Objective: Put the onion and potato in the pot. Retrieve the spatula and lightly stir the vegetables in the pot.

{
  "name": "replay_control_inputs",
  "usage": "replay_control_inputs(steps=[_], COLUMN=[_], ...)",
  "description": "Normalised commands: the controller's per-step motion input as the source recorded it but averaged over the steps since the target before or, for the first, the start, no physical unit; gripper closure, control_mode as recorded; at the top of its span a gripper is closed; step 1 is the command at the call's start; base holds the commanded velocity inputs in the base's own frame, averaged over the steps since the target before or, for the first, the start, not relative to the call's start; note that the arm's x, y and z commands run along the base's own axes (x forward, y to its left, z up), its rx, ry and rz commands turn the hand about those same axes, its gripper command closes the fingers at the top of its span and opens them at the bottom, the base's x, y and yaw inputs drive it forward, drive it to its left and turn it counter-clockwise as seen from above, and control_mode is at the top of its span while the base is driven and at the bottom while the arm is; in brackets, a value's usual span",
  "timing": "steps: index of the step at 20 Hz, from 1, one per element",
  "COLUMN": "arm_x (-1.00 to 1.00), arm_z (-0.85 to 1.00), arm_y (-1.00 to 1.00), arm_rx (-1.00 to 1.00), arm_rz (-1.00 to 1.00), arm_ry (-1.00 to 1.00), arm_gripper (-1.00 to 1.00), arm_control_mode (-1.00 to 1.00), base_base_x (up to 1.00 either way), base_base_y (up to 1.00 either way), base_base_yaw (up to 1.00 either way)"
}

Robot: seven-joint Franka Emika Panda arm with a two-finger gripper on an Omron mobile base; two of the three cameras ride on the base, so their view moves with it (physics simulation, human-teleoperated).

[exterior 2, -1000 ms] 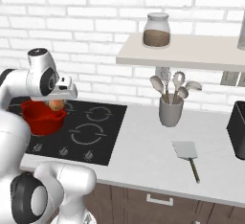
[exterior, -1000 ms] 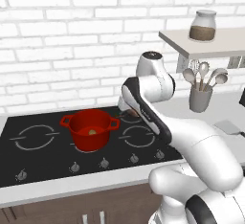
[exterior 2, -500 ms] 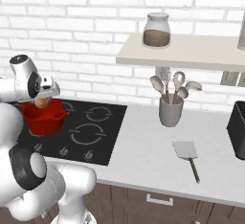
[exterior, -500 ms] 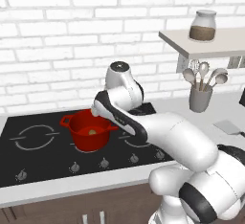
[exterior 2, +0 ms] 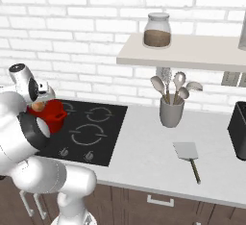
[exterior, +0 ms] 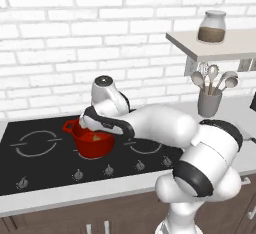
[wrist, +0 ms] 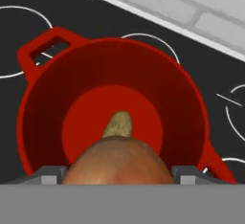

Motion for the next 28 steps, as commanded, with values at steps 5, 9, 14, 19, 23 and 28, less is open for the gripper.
replay_control_inputs(steps=[5, 9, 14, 19, 23, 28], arm_x=[0.42, 0.06, 0.16, 0.27, 0.04, 0.0], arm_z=[-0.59, -0.51, -0.3, -0.01, 0.01, 0.27], arm_y=[0.14, 0.04, 0.0, 0.0, 0.0, 0.0], arm_rx=[0.0, 0.0, 0.0, 0.0, 0.0, 0.0], arm_rz=[0.0, 0.0, 0.0, 0.0, 0.0, 0.0], arm_ry=[0.04, 0.03, 0.01, 0.0, 0.0, 0.0], arm_gripper=[1.0, 1.0, 1.0, -1.0, -1.0, -1.0], arm_control_mode=[-1.0, -1.0, -1.0, -1.0, -1.0, -1.0], base_base_x=[0.0, 0.0, 0.0, 0.0, 0.0, 0.0], base_base_y=[0.0, 0.0, 0.0, 0.0, 0.0, 0.0], base_base_yaw=[0.0, 0.0, 0.0, 0.0, 0.0, 0.0])
